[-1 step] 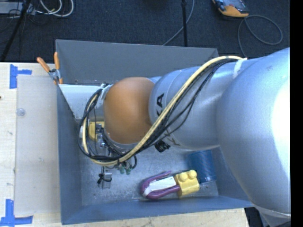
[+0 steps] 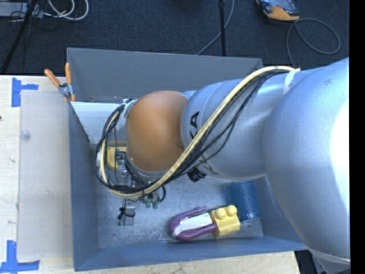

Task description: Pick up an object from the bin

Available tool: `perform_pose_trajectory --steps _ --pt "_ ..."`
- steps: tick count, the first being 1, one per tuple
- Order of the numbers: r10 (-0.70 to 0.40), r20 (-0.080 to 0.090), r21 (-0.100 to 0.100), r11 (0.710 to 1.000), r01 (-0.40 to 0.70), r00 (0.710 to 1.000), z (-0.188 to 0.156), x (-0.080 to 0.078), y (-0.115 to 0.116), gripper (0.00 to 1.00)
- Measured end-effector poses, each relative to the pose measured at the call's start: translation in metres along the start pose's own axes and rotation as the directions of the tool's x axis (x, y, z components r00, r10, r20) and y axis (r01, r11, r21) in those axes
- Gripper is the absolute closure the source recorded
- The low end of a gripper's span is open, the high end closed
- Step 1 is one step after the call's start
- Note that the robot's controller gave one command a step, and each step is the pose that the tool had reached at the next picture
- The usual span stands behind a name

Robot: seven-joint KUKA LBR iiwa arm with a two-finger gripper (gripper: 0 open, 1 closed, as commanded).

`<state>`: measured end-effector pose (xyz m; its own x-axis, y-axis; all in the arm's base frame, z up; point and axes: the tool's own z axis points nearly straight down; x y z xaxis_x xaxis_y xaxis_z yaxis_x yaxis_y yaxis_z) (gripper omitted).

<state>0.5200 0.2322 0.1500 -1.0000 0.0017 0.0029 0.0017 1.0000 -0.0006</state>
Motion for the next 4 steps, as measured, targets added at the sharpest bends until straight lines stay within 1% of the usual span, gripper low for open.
perform_pose_trajectory --steps 1,2,3,4 --pt "-0.112 0.007 -0.003 0.994 0.112 0.994 0.031 -0.029 -0.008 0.00" --pt "-0.133 -0.006 0.001 0.991 0.133 0.991 0.044 -0.071 -0.039 0.00" --pt "-0.208 0.011 -0.002 0.978 0.208 0.978 0.021 -0.097 -0.066 0.00" --pt "-0.208 -0.004 -0.001 0.978 0.208 0.978 0.078 -0.084 -0.075 0.00"
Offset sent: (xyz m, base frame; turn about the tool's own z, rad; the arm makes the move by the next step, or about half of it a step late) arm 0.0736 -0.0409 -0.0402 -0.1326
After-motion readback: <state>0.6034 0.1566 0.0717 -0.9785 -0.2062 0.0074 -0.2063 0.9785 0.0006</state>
